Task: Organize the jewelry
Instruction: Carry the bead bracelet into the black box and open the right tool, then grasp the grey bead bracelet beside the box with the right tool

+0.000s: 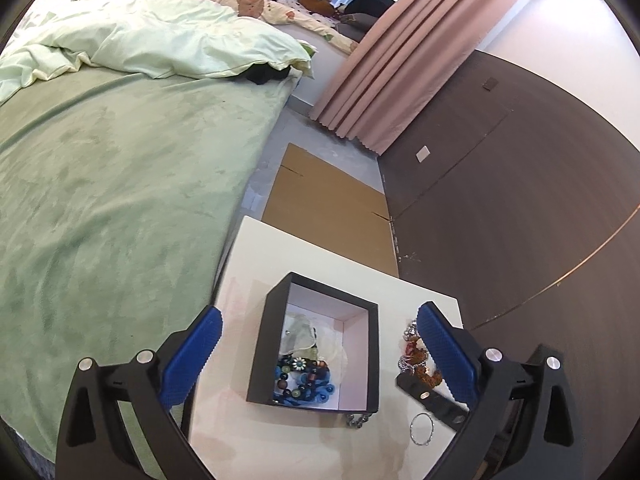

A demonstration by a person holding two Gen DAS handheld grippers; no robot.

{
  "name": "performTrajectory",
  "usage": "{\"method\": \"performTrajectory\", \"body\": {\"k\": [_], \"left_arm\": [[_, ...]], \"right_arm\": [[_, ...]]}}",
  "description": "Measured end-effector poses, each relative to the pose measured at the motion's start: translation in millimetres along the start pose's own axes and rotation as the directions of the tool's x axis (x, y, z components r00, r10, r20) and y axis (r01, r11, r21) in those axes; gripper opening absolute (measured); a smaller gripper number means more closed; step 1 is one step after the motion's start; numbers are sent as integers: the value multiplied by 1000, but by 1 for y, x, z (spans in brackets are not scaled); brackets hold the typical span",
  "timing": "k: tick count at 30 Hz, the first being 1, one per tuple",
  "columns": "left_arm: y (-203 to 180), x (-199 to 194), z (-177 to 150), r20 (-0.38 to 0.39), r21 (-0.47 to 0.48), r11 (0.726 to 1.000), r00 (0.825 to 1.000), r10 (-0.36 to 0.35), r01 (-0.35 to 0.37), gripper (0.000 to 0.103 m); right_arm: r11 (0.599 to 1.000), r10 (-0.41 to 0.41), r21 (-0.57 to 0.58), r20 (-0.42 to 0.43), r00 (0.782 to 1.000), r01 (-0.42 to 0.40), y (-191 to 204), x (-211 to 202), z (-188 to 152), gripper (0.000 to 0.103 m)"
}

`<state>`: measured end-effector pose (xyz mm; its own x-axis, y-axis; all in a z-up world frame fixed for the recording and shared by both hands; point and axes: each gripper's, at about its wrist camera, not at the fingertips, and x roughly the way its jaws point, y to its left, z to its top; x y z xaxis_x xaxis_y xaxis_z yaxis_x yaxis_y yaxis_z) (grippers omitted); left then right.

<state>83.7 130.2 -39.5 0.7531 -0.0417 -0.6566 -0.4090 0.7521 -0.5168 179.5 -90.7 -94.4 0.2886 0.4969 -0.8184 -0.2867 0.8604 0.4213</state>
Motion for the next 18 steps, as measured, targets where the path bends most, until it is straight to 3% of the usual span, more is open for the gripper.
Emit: {"method": "performTrajectory", "body": {"k": [5, 10, 13, 15, 18], "left_arm": [[7, -1, 4, 2, -18, 1000, 1000, 7, -7, 95], [11, -1, 6, 1, -28, 1000, 1000, 12, -12, 95], [13, 1, 6, -9, -33, 999, 1000, 23, -24, 95], [15, 2, 6, -16, -37, 999, 999, 34, -35, 95], [19, 4, 6, -27, -43, 998, 998, 54, -55, 95]], "right_arm": [[994, -92, -64, -30, 995, 90, 5, 20, -1, 28], [979, -165, -132, -42, 985, 158, 14, 36, -5, 27], [969, -201, -160, -60, 978, 189, 17, 49, -8, 20], [944, -263, -215, -27, 964, 252, 23, 50, -10, 10], [946, -263, -201, -18, 965, 254, 18, 45, -12, 9]]}}
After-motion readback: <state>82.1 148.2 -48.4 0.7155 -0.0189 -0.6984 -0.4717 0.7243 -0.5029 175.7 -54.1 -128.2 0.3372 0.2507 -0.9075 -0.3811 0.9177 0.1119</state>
